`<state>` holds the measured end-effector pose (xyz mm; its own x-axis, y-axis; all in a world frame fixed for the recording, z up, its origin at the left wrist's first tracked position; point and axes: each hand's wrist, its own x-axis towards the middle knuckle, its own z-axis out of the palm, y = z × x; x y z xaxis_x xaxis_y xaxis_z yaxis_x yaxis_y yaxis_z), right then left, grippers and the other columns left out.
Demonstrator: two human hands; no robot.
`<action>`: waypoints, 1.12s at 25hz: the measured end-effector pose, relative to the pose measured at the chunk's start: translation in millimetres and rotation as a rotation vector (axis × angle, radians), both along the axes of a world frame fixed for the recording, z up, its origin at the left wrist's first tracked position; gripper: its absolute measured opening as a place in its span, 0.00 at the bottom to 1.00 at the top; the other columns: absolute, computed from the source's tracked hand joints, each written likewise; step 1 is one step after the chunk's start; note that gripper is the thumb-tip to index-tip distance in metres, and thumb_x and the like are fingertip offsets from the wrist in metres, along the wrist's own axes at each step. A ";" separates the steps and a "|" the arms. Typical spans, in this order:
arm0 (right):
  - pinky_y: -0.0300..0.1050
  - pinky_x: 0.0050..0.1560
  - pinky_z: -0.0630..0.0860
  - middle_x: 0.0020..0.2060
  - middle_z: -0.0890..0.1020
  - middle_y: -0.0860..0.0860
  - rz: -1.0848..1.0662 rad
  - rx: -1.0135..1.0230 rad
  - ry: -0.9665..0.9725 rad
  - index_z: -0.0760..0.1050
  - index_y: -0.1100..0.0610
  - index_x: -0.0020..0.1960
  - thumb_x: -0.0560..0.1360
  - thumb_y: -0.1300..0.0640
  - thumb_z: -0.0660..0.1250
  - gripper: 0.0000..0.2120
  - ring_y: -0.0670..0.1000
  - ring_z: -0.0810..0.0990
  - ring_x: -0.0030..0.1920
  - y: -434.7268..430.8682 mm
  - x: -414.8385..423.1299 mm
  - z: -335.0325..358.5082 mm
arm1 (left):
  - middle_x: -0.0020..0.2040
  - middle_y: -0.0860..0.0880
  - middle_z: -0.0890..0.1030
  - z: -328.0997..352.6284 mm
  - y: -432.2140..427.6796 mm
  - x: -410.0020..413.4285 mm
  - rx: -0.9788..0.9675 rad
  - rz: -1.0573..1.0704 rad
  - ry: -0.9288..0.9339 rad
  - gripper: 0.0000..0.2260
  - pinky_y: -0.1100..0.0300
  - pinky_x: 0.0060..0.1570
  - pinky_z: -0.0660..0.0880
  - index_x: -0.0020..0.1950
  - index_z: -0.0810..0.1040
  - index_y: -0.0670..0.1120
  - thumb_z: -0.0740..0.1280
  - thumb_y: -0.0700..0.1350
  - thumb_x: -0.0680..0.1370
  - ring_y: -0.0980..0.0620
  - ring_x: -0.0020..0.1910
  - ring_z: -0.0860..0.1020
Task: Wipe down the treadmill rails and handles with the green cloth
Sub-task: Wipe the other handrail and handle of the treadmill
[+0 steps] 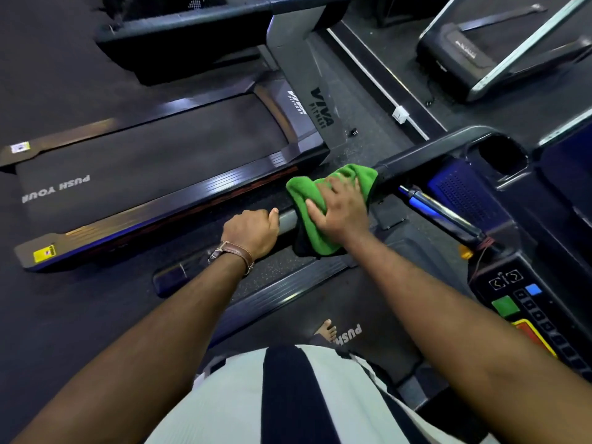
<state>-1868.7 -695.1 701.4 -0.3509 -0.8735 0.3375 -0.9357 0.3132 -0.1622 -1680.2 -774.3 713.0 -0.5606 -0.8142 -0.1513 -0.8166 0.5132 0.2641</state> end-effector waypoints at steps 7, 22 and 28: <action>0.47 0.50 0.72 0.56 0.82 0.56 0.170 0.760 -0.222 0.81 0.52 0.56 0.71 0.36 0.63 0.24 0.59 0.79 0.57 -71.1 -0.8 57.8 | 0.51 0.40 0.81 2.4 -1.4 -5.6 0.030 0.028 -0.060 0.27 0.52 0.44 0.72 0.52 0.80 0.48 0.46 0.60 0.80 0.36 0.49 0.79; 0.45 0.46 0.73 0.44 0.79 0.49 0.444 1.079 -0.433 0.81 0.53 0.48 0.77 0.43 0.66 0.14 0.51 0.77 0.44 -113.1 -79.4 42.8 | 0.51 0.38 0.81 10.3 6.7 -73.5 0.051 0.130 -0.035 0.21 0.52 0.42 0.69 0.49 0.80 0.44 0.51 0.53 0.79 0.35 0.48 0.78; 0.45 0.46 0.73 0.45 0.79 0.53 0.363 1.416 -0.623 0.78 0.55 0.47 0.80 0.50 0.62 0.10 0.53 0.76 0.48 -123.5 -79.8 32.3 | 0.47 0.39 0.82 8.5 8.4 -76.7 0.022 0.175 -0.029 0.21 0.54 0.38 0.66 0.43 0.80 0.44 0.51 0.54 0.79 0.37 0.42 0.77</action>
<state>-1948.6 -818.6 733.7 0.1704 -0.4077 -0.8971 -0.8926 0.3218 -0.3158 -1756.9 -765.9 721.6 -0.4061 -0.8951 -0.1843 -0.9003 0.3572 0.2488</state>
